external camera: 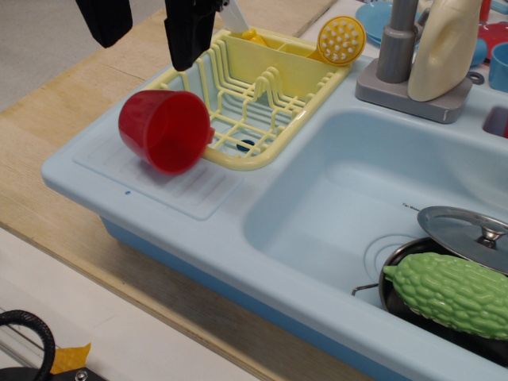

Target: Flip cup upright

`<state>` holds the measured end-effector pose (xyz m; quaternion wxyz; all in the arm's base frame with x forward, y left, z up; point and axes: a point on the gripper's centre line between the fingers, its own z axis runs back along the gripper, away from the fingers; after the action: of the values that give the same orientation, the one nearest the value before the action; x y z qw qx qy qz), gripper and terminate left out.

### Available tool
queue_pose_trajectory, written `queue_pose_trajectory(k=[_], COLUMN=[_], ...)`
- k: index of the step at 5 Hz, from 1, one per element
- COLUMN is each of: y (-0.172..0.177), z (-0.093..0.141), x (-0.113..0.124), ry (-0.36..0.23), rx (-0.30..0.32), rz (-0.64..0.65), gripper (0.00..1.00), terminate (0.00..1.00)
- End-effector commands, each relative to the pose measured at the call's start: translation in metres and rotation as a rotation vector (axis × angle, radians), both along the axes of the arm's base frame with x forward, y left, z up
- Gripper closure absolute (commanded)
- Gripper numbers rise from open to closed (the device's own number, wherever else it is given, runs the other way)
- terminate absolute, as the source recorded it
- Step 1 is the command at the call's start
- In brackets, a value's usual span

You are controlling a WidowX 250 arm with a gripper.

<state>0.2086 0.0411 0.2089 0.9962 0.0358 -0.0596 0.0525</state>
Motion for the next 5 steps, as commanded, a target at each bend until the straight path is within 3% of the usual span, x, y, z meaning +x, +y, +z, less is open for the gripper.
queue_pose_trajectory(k=[1,2,3,4,5], y=[0.0,0.001,0.005,0.002,0.0], z=[0.0,-0.004,-0.015,-0.022,-0.028], x=[0.0,-0.013,-0.016,-0.013,-0.01], ry=[0.0,-0.03,-0.037,-0.024,-0.022], rx=[0.0,0.068,0.092,0.157,0.173], rz=[0.0,0.03,0.044,0.068,0.053], gripper=[0.0,0.0,0.0,0.0,0.0], terminate=[0.0,0.0,0.0,0.0,0.0])
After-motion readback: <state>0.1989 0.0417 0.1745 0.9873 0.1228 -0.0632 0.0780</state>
